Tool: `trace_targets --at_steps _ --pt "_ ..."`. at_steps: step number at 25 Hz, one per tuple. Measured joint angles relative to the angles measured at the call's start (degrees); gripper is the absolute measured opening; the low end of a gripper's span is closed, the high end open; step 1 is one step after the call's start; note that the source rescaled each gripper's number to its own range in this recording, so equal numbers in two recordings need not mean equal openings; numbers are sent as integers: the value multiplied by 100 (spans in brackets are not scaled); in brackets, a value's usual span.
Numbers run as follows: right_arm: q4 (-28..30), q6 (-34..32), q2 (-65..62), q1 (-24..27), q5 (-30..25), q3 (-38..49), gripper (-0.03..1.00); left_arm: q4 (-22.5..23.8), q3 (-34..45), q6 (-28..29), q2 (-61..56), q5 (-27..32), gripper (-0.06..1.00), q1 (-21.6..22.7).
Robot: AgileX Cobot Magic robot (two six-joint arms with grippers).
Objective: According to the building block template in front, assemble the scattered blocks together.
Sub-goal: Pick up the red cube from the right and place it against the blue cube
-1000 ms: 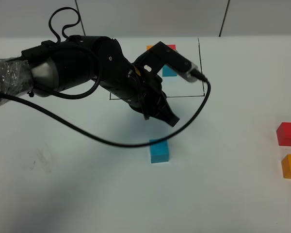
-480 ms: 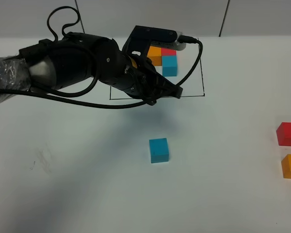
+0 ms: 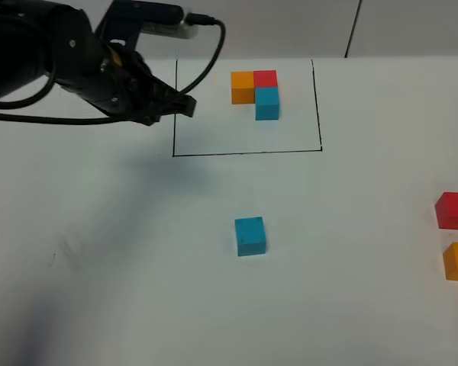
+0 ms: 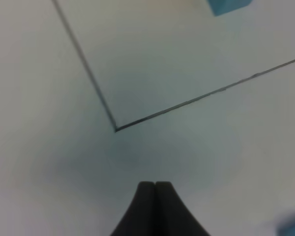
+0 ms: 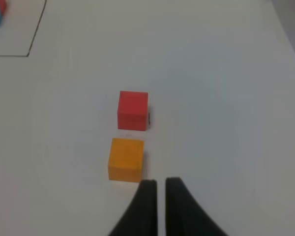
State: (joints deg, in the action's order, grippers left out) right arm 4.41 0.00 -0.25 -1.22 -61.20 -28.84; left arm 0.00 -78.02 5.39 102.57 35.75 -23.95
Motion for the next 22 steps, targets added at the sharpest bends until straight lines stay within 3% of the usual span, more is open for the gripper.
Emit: trace_targets --at_steps 8,15,22 --pt "0 0 0 0 0 0 0 1099 718 907 -809 779 0 562" --pt "0 0 0 0 0 0 0 1407 1945 1374 -1856 908 0 1240" --pt "0 0 0 0 0 0 0 1608 3058 1744 -3100 1551 0 1822"
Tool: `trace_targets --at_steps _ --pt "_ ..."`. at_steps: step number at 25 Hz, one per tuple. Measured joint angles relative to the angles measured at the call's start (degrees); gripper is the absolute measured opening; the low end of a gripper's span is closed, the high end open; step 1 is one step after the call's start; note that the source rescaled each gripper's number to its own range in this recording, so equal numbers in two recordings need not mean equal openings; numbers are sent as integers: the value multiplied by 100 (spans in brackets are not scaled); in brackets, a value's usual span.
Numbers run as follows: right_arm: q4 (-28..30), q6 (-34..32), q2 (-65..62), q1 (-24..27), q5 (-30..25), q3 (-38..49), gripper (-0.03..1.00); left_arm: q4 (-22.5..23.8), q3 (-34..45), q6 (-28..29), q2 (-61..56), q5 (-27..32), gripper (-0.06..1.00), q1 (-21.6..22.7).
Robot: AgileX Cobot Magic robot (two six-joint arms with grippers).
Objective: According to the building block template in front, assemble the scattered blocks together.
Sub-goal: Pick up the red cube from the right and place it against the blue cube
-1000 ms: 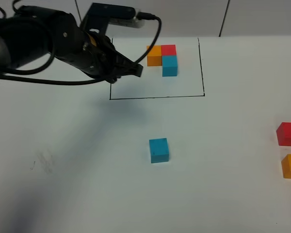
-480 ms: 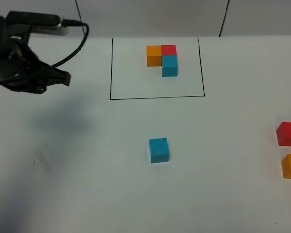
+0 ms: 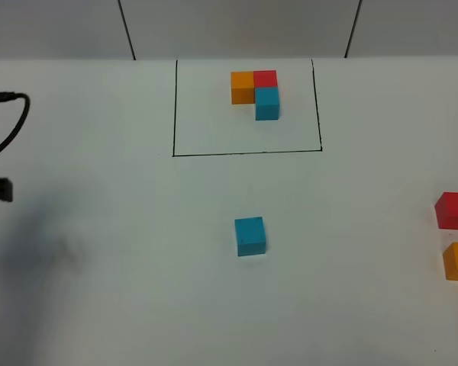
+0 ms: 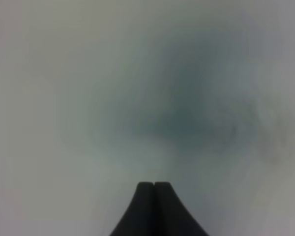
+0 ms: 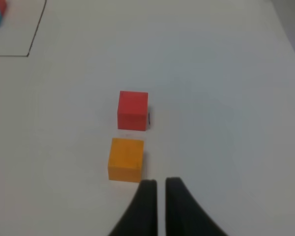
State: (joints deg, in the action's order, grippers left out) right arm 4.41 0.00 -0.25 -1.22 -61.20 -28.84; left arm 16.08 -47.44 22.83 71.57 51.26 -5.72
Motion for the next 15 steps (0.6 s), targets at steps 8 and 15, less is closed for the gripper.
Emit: trace_targets --at_steps 8,15 --pt "0 0 0 0 0 0 0 -32 1090 13 -1708 601 0 331" --pt "0 0 0 0 0 0 0 -251 1690 17 -3319 1081 0 338"
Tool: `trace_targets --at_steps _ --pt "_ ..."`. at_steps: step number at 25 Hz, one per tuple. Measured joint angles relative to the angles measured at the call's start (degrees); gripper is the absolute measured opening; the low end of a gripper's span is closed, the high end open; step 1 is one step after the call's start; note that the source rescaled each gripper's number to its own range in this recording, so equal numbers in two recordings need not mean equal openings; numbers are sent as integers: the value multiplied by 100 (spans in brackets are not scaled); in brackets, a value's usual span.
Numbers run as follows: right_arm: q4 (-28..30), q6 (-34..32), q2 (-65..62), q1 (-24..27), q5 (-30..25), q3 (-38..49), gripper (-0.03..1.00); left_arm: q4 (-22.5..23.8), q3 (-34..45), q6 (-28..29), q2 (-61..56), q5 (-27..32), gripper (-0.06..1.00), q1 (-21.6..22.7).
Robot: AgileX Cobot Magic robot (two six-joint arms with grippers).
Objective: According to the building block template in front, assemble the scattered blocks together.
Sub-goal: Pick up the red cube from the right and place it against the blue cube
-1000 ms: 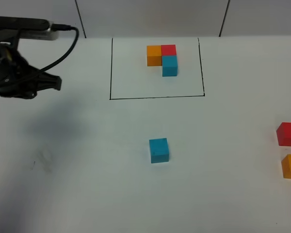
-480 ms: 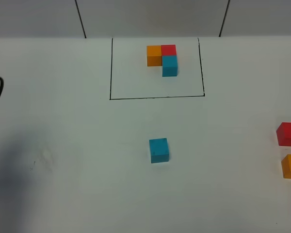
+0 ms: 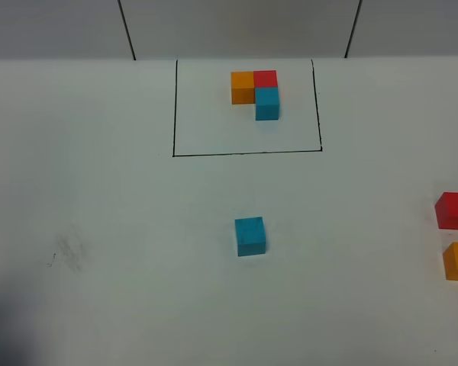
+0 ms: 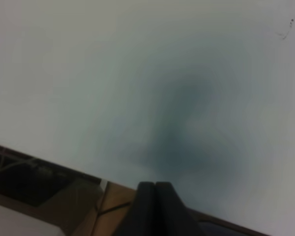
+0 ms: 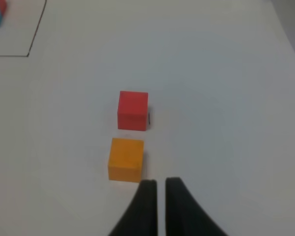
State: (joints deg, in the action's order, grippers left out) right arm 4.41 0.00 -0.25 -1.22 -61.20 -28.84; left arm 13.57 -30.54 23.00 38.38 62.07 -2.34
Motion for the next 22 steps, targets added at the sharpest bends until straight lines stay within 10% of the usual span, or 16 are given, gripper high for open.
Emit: trace_targets --at_steps 22 --pt "0 0 0 0 0 0 0 -637 112 -828 -2779 40 0 0"
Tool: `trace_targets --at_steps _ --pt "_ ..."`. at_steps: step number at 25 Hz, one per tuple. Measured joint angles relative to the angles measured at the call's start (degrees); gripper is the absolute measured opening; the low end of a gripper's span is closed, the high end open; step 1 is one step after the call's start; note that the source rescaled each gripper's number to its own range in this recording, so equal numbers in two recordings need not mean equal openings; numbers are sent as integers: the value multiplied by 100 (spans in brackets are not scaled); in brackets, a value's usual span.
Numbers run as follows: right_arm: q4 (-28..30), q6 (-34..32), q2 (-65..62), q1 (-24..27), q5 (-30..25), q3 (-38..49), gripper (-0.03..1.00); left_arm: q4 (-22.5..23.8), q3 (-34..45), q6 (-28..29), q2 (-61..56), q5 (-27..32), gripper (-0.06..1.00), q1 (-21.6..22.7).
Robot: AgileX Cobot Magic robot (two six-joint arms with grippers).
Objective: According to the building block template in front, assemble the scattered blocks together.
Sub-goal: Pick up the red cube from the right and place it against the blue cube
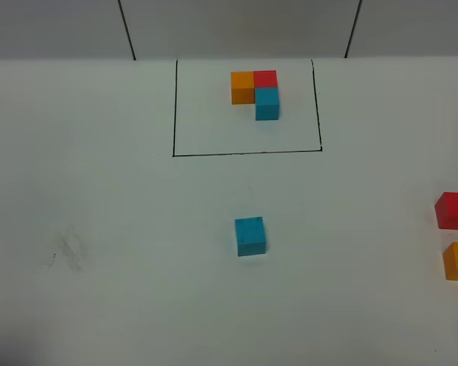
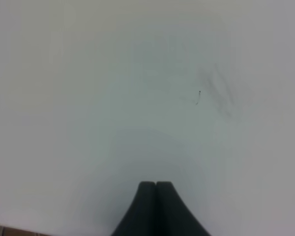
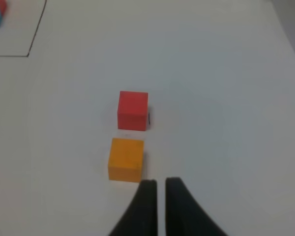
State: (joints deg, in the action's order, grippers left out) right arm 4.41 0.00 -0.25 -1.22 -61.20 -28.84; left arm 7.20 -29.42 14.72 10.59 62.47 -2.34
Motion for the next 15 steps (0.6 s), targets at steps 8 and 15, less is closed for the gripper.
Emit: trace_targets --at_steps 8,15 --pt "0 0 0 0 0 0 0 -445 16 -817 -763 -19 0 0" --pt "0 0 0 0 0 0 0 -674 27 -1189 -884 -21 0 0"
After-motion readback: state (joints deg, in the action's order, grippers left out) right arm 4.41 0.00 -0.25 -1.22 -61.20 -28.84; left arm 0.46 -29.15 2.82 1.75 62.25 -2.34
